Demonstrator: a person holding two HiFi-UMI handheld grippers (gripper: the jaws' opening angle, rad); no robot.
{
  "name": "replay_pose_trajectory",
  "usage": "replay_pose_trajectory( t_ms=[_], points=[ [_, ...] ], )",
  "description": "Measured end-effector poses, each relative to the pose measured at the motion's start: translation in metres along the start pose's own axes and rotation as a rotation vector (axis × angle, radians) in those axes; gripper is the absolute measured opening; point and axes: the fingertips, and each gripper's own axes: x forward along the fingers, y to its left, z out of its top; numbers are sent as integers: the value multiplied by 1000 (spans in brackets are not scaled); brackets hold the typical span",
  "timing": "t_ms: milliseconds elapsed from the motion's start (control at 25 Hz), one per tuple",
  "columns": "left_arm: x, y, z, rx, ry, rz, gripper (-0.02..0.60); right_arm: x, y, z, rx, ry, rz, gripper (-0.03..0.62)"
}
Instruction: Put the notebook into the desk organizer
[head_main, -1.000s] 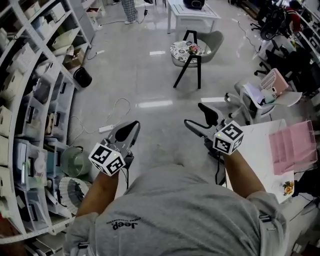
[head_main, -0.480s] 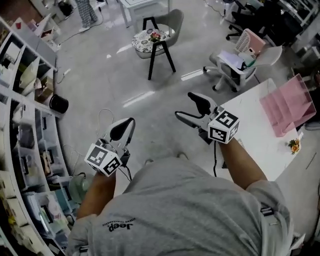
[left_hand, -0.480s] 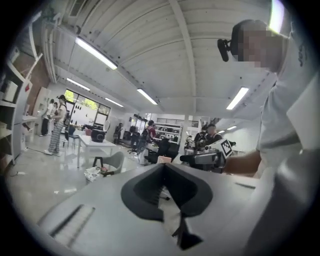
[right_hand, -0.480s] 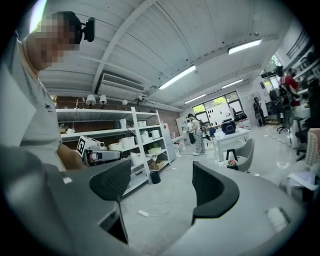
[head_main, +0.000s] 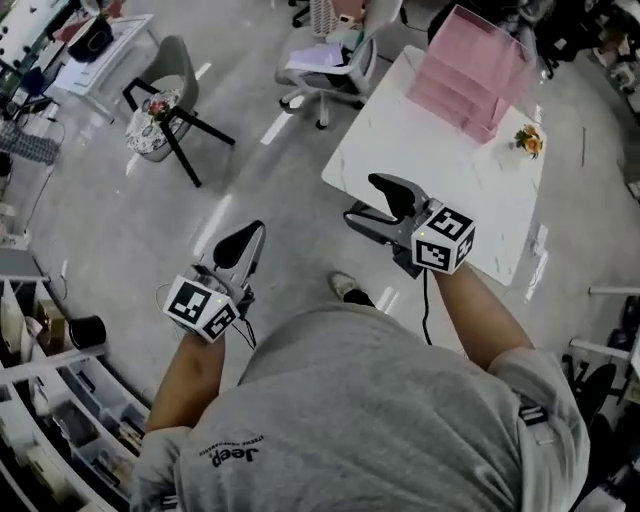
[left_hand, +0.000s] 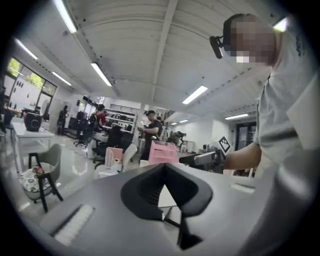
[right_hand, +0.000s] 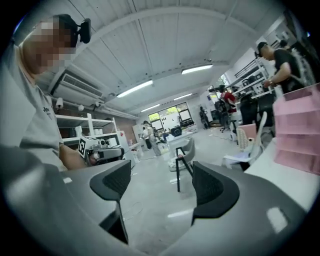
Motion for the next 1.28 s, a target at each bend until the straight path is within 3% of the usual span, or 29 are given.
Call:
replay_pose_trajectory(
  t_ms=[120,240,440,560,720,840,920,1280],
  points=[
    [58,-41,-29,9,16,-163,57,-70,-39,-41,46,11,-174,364],
    [115,-80,-49,21,37,-279,57,-137,-82,-82,116,39,-308,363],
    [188,-136,-70,43,95,-448,57,-233,-137,-148,341,62,-493,363],
    [218,-161,-85,37,133,-518,57,-272,-157,-196,497,79,-555,362],
    [244,-183,-105,32,179,-573,57,-295,-167,-259,751,98,-550,362],
    [253,-192,-119,23,215,-597,57,-292,-167,-299,990,70,-479,362],
    [258,-193,-128,18,238,-599,57,-285,-171,-319,1092,51,-432,361],
    [259,-182,-147,3,301,-583,57,-243,-199,-355,1276,-29,-305,357]
  ],
)
